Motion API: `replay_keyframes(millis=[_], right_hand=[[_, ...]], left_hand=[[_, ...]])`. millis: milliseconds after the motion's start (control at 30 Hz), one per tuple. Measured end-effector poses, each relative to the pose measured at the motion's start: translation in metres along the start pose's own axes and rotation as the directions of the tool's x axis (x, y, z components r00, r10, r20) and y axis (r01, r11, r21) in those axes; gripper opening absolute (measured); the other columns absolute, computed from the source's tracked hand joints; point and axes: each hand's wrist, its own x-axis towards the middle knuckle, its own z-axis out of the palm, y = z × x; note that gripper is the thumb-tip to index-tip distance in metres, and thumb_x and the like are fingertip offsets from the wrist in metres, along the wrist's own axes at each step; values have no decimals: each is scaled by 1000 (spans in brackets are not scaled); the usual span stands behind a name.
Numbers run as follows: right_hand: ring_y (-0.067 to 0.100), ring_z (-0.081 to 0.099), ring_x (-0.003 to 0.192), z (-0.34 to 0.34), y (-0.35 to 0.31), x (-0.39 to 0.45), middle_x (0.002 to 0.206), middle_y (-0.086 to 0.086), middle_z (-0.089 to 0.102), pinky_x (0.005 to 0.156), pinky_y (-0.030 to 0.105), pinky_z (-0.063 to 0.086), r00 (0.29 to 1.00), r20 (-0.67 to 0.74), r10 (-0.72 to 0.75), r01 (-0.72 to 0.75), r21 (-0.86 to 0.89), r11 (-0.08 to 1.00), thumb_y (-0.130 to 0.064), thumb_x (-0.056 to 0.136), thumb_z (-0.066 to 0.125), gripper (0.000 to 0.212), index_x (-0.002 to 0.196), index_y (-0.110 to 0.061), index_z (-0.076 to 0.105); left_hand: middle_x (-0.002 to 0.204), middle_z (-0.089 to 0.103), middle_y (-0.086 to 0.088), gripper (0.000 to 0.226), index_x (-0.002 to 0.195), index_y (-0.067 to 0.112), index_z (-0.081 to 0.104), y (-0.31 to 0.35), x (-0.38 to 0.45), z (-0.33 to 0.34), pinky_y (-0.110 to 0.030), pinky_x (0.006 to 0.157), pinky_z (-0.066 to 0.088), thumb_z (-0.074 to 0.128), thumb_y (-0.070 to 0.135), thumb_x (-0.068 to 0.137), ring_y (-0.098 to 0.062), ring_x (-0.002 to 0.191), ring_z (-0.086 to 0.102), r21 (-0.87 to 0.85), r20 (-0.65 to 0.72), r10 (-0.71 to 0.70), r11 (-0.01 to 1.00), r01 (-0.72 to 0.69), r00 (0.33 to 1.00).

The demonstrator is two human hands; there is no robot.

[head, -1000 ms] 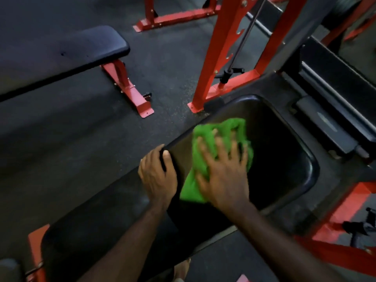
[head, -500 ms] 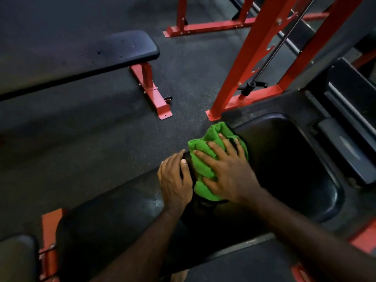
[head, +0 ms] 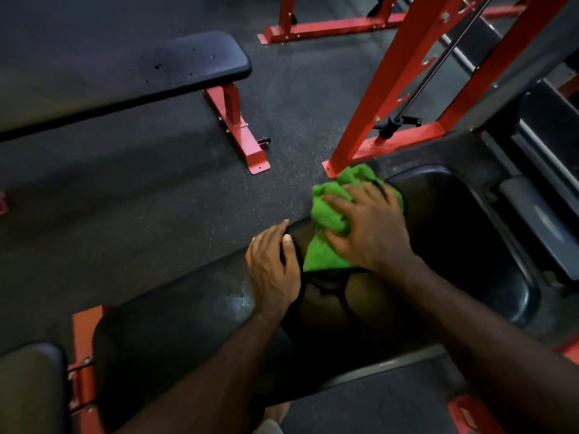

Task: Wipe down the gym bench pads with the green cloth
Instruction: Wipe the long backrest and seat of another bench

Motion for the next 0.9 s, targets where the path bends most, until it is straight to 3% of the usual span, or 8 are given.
replay_keyframes(millis=[133, 267, 333, 500, 633, 700, 833, 900], right_hand=[[35, 40, 142, 10, -37, -4, 143, 4, 56, 123, 56, 19, 964, -34, 263, -261, 62, 963, -55, 78, 64, 60, 135, -35, 64], [36, 41, 143, 15, -36, -23, 145, 4, 57, 121, 59, 23, 994, 73, -83, 79, 50, 996, -60, 77, 60, 65, 138, -39, 62], [37, 50, 132, 13, -28, -9, 136, 5, 62, 116, 57, 29, 992, 57, -110, 108, 43, 993, -62, 73, 59, 65, 132, -38, 67], [41, 45, 132, 33, -88, -2, 137, 10, 59, 120, 60, 21, 981, 38, 192, -193, 34, 981, -58, 73, 64, 61, 129, -33, 67], [41, 45, 141, 65, -136, -37, 148, 6, 57, 120, 60, 24, 920, 213, -330, 326, 55, 944, -65, 72, 58, 74, 142, -41, 59], [37, 48, 139, 67, -132, -27, 148, 3, 58, 118, 57, 29, 882, 250, -400, 398, 61, 915, -69, 73, 51, 74, 142, -44, 58], [36, 49, 132, 67, -150, -5, 140, 5, 61, 117, 55, 28, 980, 195, -46, 38, 46, 998, -63, 75, 60, 66, 134, -36, 65], [40, 44, 137, 78, -177, -16, 142, 8, 57, 121, 58, 20, 983, 185, -7, 0, 37, 999, -58, 75, 66, 68, 139, -33, 61]], left_hand=[[135, 66, 8, 42, 134, 20, 66, 2, 1, -1, -41, 117, 35, 38, 33, 105, -8, 128, 56, -79, -14, -30, 996, 29, 999], [140, 61, 3, 39, 137, 15, 64, -10, -2, -23, -34, 115, 40, 45, 28, 105, -10, 135, 52, -297, -82, -96, 952, 68, 992], [141, 62, 1, 39, 135, 15, 66, -36, -14, -38, -42, 116, 40, 48, 31, 103, -13, 136, 52, -224, -147, -134, 970, 99, 980], [161, 40, 7, 52, 150, 28, 51, -96, -58, -80, -43, 124, 25, 42, 43, 101, -10, 150, 31, -8, -101, -346, 938, 347, 933], [169, 26, 8, 60, 157, 30, 41, -113, -65, -94, -36, 125, 17, 33, 52, 102, -11, 157, 16, 77, -55, -323, 942, 327, 945], [169, 25, 7, 58, 158, 31, 39, -121, -66, -97, -38, 126, 18, 33, 51, 104, -11, 157, 14, 114, -63, -325, 937, 330, 944], [170, 23, 8, 55, 160, 30, 35, -131, -72, -96, -40, 126, 21, 31, 45, 107, -9, 158, 13, 131, -36, -293, 946, 295, 955], [168, 29, 6, 54, 158, 24, 39, -132, -71, -98, -42, 126, 23, 31, 41, 108, -9, 157, 19, 33, -59, -300, 953, 303, 952]])
